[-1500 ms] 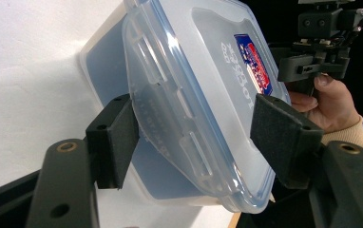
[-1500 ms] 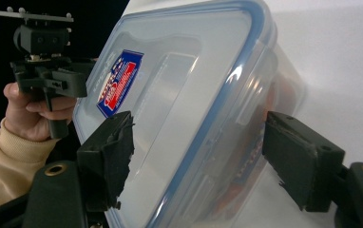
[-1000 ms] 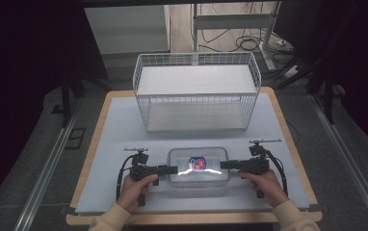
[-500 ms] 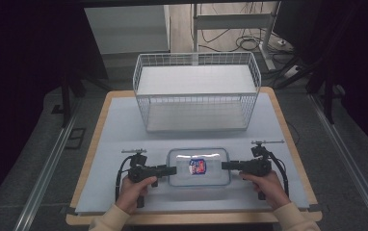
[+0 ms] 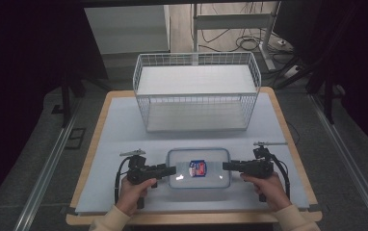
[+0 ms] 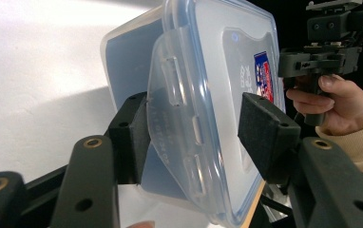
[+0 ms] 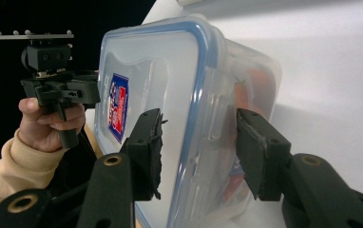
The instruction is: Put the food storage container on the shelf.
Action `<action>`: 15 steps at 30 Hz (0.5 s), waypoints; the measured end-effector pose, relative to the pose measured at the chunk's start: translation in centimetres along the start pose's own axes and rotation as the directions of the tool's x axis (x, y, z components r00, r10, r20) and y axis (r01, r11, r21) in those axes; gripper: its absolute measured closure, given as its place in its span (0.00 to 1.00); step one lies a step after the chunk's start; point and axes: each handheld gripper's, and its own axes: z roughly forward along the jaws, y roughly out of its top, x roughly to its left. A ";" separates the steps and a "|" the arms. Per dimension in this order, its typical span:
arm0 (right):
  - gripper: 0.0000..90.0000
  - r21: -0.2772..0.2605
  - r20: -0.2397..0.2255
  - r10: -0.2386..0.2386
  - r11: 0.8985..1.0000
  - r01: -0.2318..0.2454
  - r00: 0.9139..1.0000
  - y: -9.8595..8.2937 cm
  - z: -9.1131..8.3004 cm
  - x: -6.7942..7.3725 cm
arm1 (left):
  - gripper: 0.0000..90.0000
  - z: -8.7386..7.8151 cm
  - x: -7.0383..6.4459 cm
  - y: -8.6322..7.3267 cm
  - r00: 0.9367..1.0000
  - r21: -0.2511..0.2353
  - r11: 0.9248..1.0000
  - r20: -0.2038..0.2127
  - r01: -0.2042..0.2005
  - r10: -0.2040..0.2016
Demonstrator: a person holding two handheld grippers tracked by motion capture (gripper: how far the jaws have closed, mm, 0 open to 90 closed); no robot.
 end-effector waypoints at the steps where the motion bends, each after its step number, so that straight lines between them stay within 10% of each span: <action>1: 0.60 -0.006 0.004 -0.009 1.000 0.009 1.000 0.0 0.0 0.1 | 0.52 -0.1 0.0 0.0 1.000 -0.005 1.000 0.000 -0.001 0.001; 15: 0.60 -0.025 0.010 -0.045 0.999 0.045 0.999 0.0 -0.3 0.5 | 0.54 -0.2 -0.9 0.1 0.997 -0.015 0.998 -0.033 -0.065 0.064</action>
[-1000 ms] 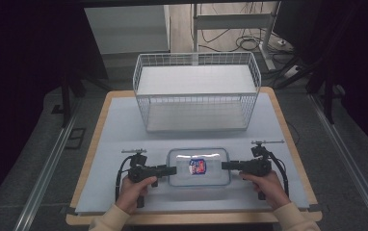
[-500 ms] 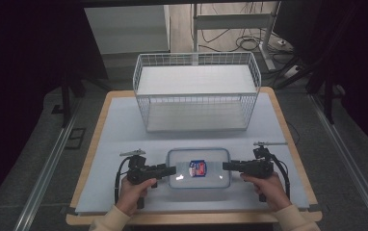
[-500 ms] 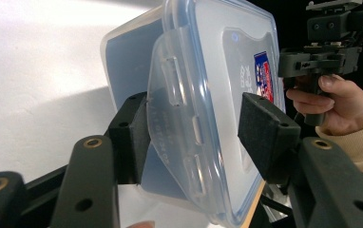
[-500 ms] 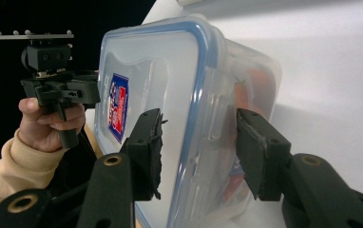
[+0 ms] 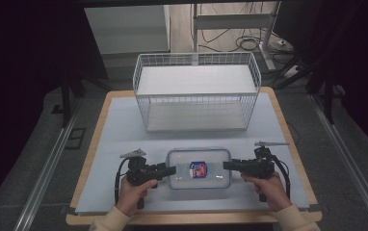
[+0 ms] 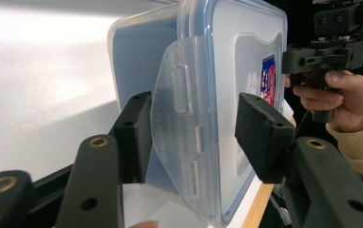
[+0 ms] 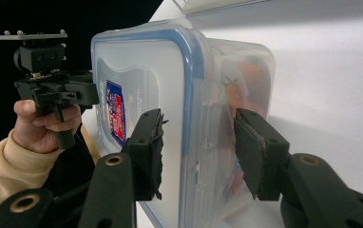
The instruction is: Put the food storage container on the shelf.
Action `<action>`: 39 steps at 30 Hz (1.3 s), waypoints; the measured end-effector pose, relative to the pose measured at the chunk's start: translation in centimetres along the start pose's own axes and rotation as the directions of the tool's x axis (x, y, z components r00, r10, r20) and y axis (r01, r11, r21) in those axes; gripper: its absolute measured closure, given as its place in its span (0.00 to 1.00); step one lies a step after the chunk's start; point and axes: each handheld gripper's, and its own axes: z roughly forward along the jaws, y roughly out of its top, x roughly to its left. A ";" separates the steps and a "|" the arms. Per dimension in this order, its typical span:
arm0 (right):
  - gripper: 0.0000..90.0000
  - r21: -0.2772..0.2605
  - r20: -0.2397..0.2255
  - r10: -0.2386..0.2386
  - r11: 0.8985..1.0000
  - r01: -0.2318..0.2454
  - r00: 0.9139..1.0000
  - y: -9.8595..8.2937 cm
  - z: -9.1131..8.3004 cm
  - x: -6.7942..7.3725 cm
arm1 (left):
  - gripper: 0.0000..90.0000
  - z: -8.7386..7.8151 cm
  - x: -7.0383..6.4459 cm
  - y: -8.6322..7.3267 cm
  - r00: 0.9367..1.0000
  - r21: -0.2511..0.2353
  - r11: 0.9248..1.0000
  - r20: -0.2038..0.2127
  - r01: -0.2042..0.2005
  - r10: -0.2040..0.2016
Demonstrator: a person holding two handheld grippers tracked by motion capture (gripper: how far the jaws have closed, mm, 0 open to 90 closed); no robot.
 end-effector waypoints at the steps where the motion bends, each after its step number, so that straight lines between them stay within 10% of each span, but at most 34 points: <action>1: 0.60 0.000 0.000 0.000 1.000 0.000 1.000 0.0 0.0 0.0 | 0.54 0.0 0.0 0.0 1.000 -0.001 1.000 -0.003 -0.006 0.006; 39: 0.60 -0.072 -0.002 -0.078 0.994 0.078 0.997 2.6 -1.2 3.1 | 0.54 -2.5 -2.1 3.1 0.997 -0.095 0.993 -0.007 -0.073 0.073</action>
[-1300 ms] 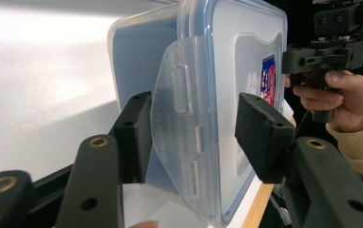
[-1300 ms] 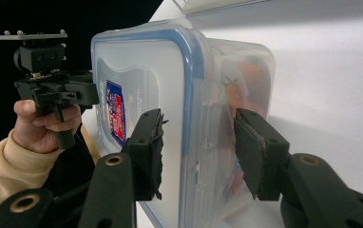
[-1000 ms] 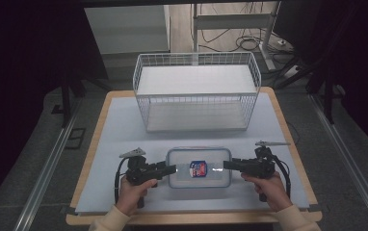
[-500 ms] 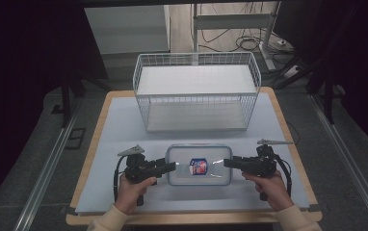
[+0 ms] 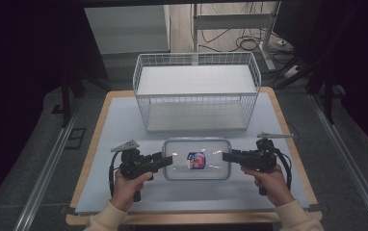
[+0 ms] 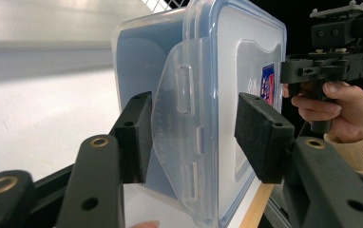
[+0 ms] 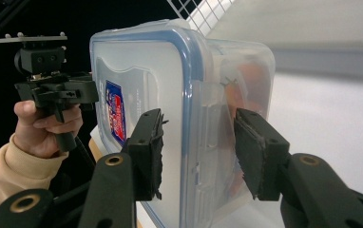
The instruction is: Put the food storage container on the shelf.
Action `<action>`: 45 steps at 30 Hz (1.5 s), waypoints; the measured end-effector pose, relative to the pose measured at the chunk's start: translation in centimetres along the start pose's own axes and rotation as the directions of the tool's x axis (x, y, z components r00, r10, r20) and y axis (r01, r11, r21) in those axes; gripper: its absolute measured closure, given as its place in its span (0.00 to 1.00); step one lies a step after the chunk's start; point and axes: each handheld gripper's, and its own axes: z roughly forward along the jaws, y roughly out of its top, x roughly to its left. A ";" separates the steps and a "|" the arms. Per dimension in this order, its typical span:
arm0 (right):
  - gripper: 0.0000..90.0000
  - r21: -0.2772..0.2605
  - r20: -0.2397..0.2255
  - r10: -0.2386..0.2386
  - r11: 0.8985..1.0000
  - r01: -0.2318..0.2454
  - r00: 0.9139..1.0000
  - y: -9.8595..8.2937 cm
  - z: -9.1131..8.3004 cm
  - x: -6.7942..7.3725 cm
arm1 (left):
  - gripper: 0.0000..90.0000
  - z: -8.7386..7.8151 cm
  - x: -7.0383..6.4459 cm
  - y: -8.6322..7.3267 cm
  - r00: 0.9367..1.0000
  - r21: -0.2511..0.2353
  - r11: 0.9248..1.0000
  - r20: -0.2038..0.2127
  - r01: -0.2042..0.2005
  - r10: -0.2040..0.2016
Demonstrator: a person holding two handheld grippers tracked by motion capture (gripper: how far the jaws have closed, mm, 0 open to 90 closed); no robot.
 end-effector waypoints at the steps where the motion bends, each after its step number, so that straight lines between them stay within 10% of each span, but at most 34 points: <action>1: 0.60 -0.001 0.002 -0.006 1.000 0.006 1.000 0.3 -0.1 0.3 | 0.54 -0.1 -0.1 0.3 1.000 -0.003 1.000 0.002 -0.001 0.001; 45: 0.60 -0.079 0.013 -0.093 0.993 0.094 0.996 17.4 -1.8 2.8 | 0.54 -0.8 -1.3 17.7 0.995 -0.098 0.990 -0.011 -0.101 0.101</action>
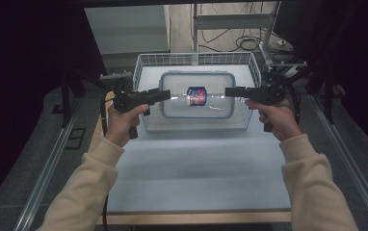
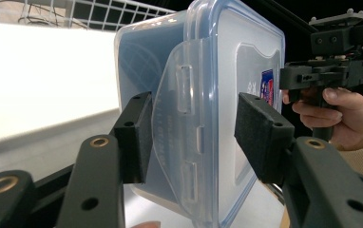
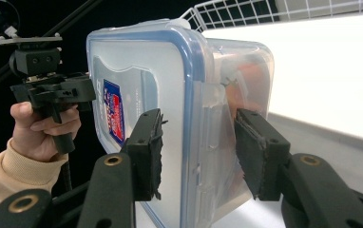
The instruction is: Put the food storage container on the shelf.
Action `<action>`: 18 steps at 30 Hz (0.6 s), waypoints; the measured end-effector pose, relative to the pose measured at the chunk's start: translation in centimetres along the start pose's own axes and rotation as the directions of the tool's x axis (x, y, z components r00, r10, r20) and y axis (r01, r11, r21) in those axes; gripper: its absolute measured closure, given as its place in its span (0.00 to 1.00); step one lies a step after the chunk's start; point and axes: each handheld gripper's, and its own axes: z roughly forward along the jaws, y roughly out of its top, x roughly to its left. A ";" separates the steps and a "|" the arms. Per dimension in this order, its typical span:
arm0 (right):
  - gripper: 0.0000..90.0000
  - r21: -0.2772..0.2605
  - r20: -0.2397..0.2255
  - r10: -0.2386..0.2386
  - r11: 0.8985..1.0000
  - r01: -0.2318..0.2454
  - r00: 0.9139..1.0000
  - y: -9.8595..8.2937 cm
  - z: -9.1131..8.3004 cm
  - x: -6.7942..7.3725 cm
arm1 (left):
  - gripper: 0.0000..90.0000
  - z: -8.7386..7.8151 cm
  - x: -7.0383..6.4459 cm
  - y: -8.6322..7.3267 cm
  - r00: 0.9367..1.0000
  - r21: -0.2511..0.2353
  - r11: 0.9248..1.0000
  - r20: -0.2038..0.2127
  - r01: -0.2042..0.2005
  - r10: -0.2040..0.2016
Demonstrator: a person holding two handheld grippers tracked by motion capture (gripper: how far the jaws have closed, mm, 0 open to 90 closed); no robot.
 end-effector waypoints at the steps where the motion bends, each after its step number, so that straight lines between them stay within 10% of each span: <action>1: 0.60 -0.002 0.000 0.004 1.000 -0.004 1.000 0.3 0.1 -0.1 | 0.54 0.1 0.1 0.4 1.000 0.001 1.000 -0.002 -0.001 0.001; 18: 0.59 0.004 0.017 0.069 0.998 -0.069 0.997 5.2 1.7 -2.7 | 0.54 2.6 3.1 5.6 0.999 0.046 0.998 0.002 0.043 -0.043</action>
